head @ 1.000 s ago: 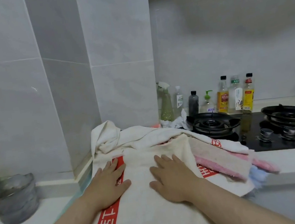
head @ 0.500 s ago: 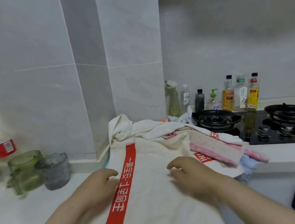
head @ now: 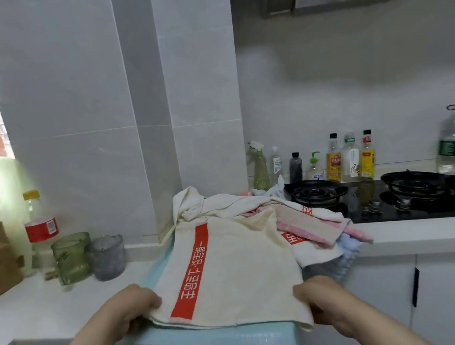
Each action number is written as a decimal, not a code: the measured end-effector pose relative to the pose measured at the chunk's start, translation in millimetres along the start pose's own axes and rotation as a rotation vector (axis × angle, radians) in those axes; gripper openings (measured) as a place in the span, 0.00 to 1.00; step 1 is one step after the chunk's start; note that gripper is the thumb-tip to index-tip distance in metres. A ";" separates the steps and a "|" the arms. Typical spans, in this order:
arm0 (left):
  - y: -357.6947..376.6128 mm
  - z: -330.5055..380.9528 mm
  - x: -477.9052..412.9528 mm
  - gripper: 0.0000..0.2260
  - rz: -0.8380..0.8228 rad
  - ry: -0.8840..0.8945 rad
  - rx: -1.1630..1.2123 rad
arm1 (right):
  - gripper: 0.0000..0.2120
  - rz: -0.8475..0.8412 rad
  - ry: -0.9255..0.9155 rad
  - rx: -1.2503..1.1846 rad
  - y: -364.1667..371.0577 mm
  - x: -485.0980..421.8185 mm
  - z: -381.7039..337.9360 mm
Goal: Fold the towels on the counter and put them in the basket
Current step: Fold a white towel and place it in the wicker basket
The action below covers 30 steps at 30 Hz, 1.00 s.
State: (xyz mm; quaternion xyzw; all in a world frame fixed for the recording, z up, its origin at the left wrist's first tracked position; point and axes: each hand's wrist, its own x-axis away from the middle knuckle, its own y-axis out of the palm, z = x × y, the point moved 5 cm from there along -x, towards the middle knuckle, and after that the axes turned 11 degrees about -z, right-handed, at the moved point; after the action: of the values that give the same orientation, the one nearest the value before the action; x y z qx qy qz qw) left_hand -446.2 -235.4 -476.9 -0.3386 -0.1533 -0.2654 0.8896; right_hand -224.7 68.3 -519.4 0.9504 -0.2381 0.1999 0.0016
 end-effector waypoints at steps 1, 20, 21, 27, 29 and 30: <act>1.1 -0.1 1.2 0.10 -0.033 -0.006 0.078 | 0.08 -0.010 0.030 -0.018 0.2 1.5 3.1; -11.0 -22.1 69.1 0.18 -0.032 0.485 0.635 | 0.17 -0.147 -0.484 -0.187 6.8 31.0 -37.1; -15.1 -24.1 69.2 0.19 0.030 0.500 0.550 | 0.17 -0.156 -0.504 -0.196 7.5 34.4 -38.1; -26.4 -16.5 92.7 0.13 0.321 0.642 0.157 | 0.09 -0.032 -0.588 0.018 9.7 66.3 -46.0; -29.4 -13.0 102.1 0.13 0.376 0.717 -0.039 | 0.09 -0.051 -0.593 0.064 9.0 75.8 -47.2; -31.9 -13.1 106.2 0.13 0.394 0.717 -0.093 | 0.09 -0.057 -0.587 0.090 8.0 81.2 -47.7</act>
State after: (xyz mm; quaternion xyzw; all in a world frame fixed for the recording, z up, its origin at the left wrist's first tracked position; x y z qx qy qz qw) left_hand -377.2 -303.6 -421.7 -0.2875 0.2465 -0.1977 0.9042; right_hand -180.9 29.2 -445.4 0.9730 -0.1923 -0.0732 -0.1041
